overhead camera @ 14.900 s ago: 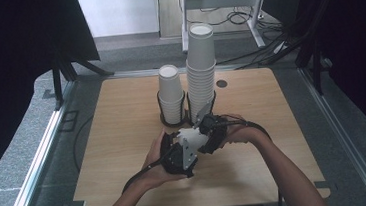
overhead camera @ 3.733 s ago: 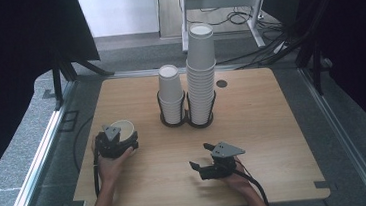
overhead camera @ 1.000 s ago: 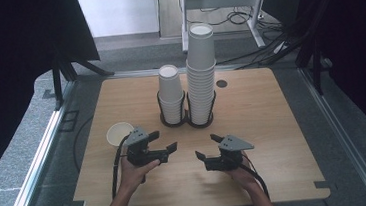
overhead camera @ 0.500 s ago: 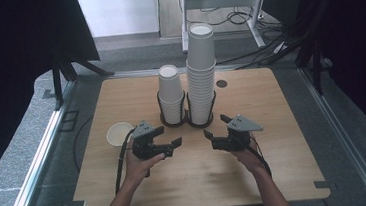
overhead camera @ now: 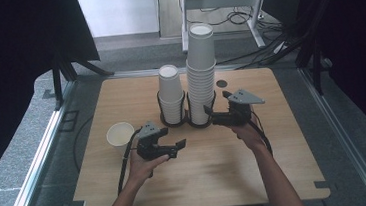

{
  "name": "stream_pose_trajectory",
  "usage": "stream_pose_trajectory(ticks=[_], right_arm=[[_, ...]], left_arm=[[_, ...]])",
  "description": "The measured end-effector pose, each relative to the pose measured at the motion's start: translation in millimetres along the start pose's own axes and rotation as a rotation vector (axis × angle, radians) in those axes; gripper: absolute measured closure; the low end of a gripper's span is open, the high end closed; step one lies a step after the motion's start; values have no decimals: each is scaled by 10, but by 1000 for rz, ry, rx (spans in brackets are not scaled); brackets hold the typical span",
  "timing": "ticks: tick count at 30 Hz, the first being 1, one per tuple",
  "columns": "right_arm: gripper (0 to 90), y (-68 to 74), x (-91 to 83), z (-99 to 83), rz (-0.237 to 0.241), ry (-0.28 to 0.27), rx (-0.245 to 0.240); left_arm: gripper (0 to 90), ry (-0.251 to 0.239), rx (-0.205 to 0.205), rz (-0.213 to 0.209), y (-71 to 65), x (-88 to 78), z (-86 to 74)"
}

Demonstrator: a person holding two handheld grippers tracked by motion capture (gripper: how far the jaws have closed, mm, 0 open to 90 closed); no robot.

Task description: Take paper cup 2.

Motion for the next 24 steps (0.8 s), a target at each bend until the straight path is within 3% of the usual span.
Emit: stream_pose_trajectory(ticks=[11, 15, 20, 24], right_arm=[[0, -54, 312, 247, -15, -6, 19], [0, -88, 402, 374, -32, -23, 15], [0, -162, 519, 540, -59, -54, 52], [0, -157, 632, 615, -51, -54, 56]], left_arm=[[149, 26, -1, 5, -30, -5, -76], [150, 23, -13, 2, -17, -20, -72], [152, 24, -18, 0, -10, -20, -65], [152, 29, -20, -5, -9, -5, -70]])
Point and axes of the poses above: each handheld gripper's, and its own axes: x roughly forward along the jaws, z roughly out of its top, y roughly to its left, the point moved 9 cm from there along x, roughly forward along the jaws, and after that the axes turned 15 degrees about -y, right-handed, at the moved point
